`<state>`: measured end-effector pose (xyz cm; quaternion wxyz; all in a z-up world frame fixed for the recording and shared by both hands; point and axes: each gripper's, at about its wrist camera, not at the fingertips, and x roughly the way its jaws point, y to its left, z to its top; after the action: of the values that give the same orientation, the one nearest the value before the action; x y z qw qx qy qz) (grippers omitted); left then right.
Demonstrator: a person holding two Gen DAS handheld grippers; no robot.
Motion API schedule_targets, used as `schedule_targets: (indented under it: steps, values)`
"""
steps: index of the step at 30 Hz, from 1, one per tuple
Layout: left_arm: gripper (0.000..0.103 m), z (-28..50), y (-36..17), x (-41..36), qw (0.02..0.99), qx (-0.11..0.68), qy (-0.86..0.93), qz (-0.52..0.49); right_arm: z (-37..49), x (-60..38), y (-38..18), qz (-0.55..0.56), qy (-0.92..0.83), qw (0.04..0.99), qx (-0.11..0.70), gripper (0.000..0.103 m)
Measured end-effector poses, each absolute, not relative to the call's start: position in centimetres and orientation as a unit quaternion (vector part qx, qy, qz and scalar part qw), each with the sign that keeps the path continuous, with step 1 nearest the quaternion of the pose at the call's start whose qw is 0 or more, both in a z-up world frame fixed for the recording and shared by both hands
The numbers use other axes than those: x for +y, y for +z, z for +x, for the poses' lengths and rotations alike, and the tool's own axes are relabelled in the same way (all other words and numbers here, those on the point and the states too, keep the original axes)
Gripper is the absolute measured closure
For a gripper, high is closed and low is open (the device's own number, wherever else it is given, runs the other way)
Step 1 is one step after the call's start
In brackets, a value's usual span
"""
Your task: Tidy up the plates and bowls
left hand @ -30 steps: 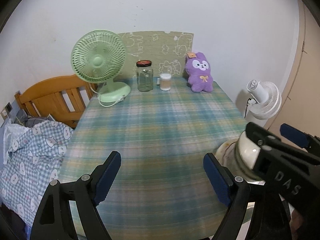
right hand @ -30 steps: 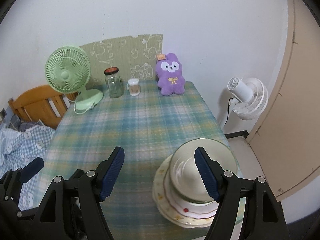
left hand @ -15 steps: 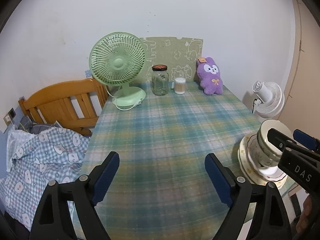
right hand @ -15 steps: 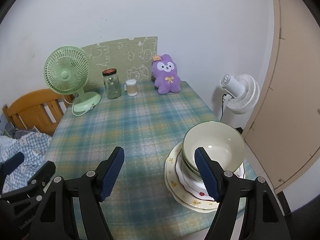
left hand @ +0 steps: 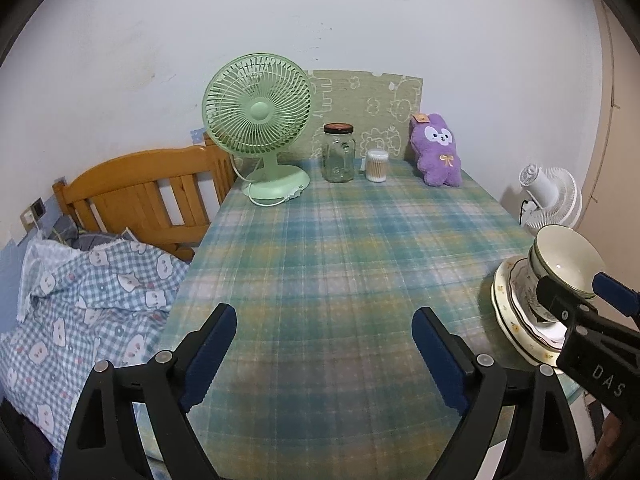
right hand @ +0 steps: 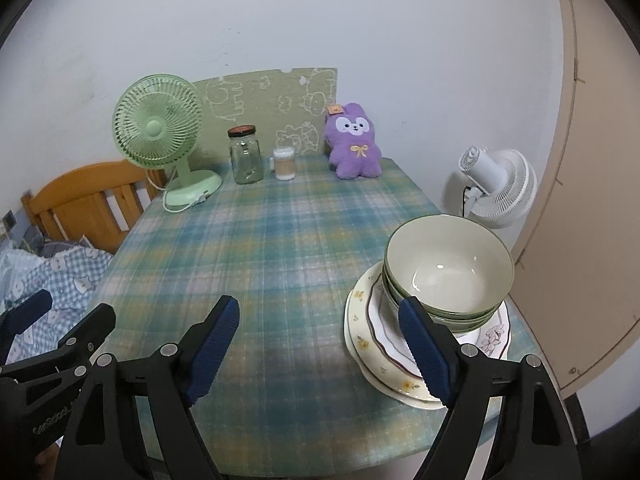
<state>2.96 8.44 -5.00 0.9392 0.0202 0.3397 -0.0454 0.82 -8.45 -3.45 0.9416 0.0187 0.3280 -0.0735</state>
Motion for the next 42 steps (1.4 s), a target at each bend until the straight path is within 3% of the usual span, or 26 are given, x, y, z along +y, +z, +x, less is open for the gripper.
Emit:
schedule_targets:
  steps: [6,42]
  values:
    - [0.006,1.6,-5.1,7.6,0.945,0.325,-0.04,0.018,-0.3,-8.8,-3.8,0.01,-0.063,0.944,0.324,0.015]
    - [0.005,0.6,-4.9,7.3,0.955,0.296,-0.024,0.004,-0.6,-9.4,-3.9,0.003,-0.046,0.951,0.306,0.013]
